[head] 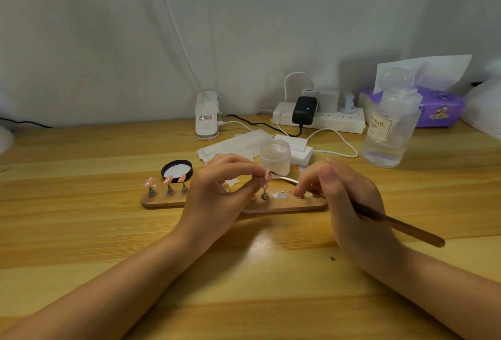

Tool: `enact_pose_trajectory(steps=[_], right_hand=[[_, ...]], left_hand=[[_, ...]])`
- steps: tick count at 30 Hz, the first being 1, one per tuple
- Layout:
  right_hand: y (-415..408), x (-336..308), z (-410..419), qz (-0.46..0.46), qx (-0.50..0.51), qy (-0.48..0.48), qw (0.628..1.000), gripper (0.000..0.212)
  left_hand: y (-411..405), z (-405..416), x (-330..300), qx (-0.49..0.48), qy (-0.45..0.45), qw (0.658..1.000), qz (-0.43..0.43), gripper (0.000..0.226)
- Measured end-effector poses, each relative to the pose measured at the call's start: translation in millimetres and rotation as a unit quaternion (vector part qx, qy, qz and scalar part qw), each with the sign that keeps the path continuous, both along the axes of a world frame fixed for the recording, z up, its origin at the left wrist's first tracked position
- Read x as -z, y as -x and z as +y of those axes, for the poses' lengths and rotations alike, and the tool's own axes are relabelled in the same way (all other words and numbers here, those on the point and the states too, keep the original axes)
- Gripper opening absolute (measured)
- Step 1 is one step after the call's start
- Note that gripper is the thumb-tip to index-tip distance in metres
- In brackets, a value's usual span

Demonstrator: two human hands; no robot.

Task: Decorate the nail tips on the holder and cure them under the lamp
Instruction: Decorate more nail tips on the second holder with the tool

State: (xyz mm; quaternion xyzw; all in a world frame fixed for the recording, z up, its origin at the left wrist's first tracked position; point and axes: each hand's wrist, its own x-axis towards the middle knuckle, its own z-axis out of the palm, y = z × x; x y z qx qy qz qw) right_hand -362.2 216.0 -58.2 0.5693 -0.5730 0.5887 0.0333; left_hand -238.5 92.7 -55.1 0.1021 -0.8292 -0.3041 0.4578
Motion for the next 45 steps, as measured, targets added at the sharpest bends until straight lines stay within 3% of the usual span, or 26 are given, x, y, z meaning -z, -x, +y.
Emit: enact_pose_trajectory(steps=[3, 11, 17, 24, 30, 33, 38, 43, 45], right_hand=[[-1.3, 0.5, -0.2, 0.019, -0.011, -0.001, 1.000, 0.035], [3.7, 2.1, -1.0, -0.036, 0.008, -0.024, 0.999, 0.036], [0.3, 3.3, -2.0, 0.047, -0.019, 0.010, 0.999, 0.038], [5.0, 2.7, -1.6, -0.059, -0.002, -0.023, 0.998, 0.038], [0.5, 2.8, -3.5, 0.084, -0.012, 0.024, 0.996, 0.042], [2.7, 3.0, -2.3, 0.039, -0.011, 0.003, 0.999, 0.034], [4.5, 2.3, -1.5, -0.047, 0.003, -0.019, 0.999, 0.038], [-0.4, 1.6, -2.6, 0.080, -0.008, 0.020, 0.997, 0.046], [0.9, 2.7, -3.2, 0.074, -0.010, 0.014, 0.997, 0.044]], left_hand=[[0.0, -0.1, 0.2, 0.003, 0.005, 1.000, 0.007, 0.019], [0.3, 0.7, -0.4, 0.003, 0.002, 1.000, -0.005, 0.013], [-0.5, 0.8, -1.0, 0.005, 0.001, 1.000, 0.002, 0.017], [-0.7, 0.0, 0.1, -0.004, -0.021, 0.999, -0.026, 0.013], [-1.6, 2.9, -3.3, -0.005, -0.029, 1.000, -0.009, 0.017], [-1.4, 1.9, -1.7, -0.005, -0.031, 0.999, -0.013, 0.015], [-1.0, -1.1, 1.8, -0.004, -0.043, 0.999, -0.023, 0.012], [-2.2, -0.3, 0.6, -0.005, -0.048, 0.999, -0.009, 0.017], [-2.4, 0.2, 0.4, -0.004, -0.050, 0.999, -0.010, 0.017]])
